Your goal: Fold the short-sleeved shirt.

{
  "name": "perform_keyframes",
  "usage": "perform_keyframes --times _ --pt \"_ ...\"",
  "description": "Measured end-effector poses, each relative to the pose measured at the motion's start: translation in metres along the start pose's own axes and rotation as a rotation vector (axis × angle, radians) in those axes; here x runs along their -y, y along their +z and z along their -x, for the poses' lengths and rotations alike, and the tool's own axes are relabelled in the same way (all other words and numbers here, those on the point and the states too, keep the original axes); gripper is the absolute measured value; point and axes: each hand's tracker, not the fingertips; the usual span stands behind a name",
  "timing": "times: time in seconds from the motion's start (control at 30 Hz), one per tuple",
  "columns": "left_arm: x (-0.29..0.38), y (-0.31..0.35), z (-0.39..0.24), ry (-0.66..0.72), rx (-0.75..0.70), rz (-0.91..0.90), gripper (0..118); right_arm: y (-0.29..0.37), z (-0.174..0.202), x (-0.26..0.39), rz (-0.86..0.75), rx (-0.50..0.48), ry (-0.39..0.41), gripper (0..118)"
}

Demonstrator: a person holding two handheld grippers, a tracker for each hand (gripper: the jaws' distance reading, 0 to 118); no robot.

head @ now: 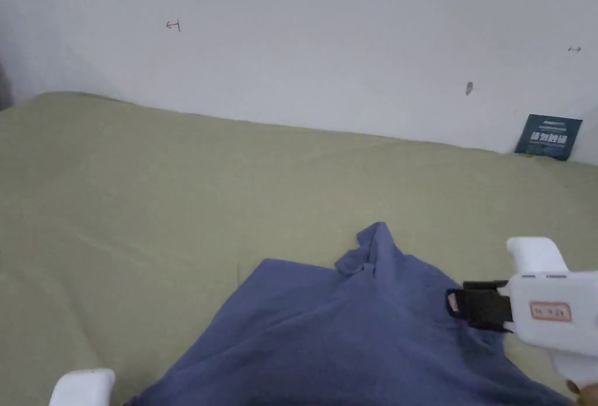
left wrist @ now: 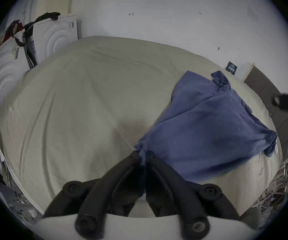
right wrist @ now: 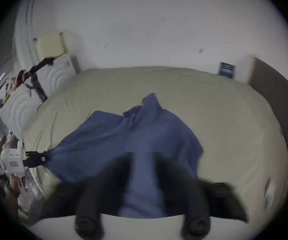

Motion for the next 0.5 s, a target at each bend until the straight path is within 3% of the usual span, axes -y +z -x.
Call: perform_keyframes --times 0.03,0.07,0.1,0.17,0.2,0.37,0.47,0.5 --pt "-0.001 -0.001 0.001 -0.004 0.002 0.002 6 -0.032 -0.012 -0.024 0.075 -0.042 0.036 58" --pt "-0.002 -0.001 0.001 -0.002 0.007 0.007 6 -0.06 -0.022 -0.043 0.167 -0.081 0.068 104" --pt "-0.002 -0.002 0.001 0.0 0.005 0.011 6 -0.083 -0.027 -0.06 0.199 -0.045 0.089 109" --pt "-0.002 -0.005 0.0 -0.006 0.003 0.021 6 -0.127 -0.035 -0.087 0.233 0.097 0.183 104" --pt "-0.001 -0.007 0.0 -0.002 0.001 0.025 6 -0.146 -0.037 -0.096 0.229 0.118 0.23 104" --pt "-0.001 -0.01 0.001 0.008 0.001 0.025 6 -0.215 -0.031 -0.109 0.249 0.048 0.441 104" --pt "-0.002 -0.011 0.002 0.008 -0.001 0.024 6 -0.242 -0.035 -0.11 0.259 0.055 0.431 101" --pt "-0.001 -0.012 0.002 0.009 0.0 0.023 6 -0.242 -0.036 -0.109 0.27 0.005 0.392 90"
